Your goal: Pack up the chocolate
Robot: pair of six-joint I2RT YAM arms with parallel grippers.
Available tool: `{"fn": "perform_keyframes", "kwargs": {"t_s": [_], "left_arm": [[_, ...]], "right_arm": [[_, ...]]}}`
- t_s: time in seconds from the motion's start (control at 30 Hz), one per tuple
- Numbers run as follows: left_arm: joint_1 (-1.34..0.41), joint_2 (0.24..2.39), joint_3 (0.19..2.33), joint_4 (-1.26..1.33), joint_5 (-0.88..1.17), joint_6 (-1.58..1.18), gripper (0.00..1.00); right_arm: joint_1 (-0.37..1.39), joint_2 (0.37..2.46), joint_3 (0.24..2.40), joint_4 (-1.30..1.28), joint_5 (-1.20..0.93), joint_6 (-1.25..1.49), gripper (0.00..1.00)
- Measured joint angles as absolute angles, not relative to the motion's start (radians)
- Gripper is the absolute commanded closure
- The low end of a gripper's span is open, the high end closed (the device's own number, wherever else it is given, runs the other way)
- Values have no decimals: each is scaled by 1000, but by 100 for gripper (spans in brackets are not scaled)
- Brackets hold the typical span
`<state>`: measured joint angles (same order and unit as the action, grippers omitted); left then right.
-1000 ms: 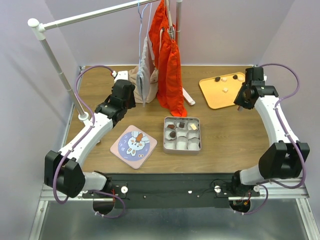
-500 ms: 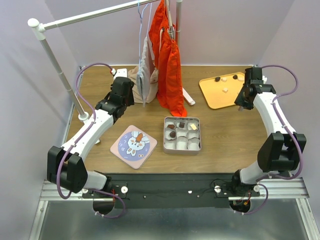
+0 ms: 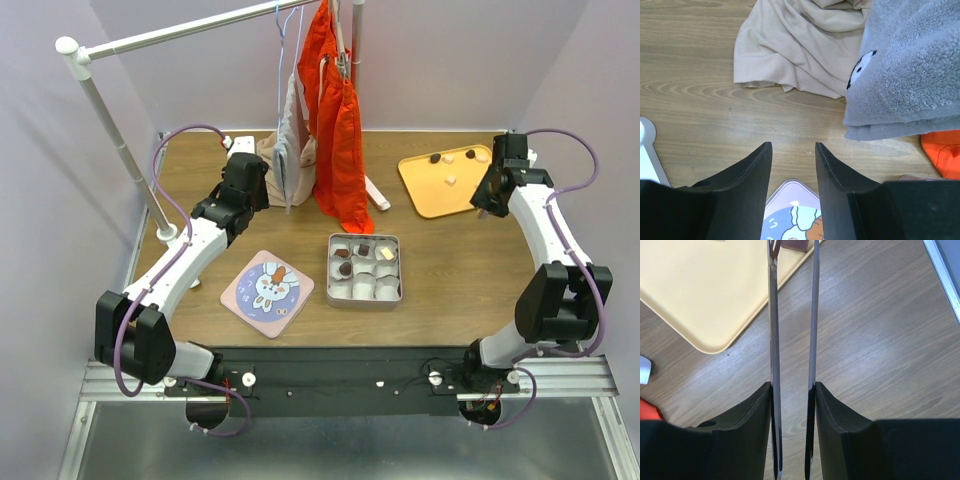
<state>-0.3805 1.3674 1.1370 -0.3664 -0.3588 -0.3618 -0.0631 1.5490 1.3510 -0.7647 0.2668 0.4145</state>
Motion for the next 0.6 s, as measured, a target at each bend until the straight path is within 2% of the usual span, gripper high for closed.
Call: {"fn": "perform_keyframes", "kwargs": {"t_s": [0.6], "left_arm": [[-381,1369,1137,-367,-359,-362,51]], "right_arm": [[-75,1573,1302,-709,233,411,54]]}}
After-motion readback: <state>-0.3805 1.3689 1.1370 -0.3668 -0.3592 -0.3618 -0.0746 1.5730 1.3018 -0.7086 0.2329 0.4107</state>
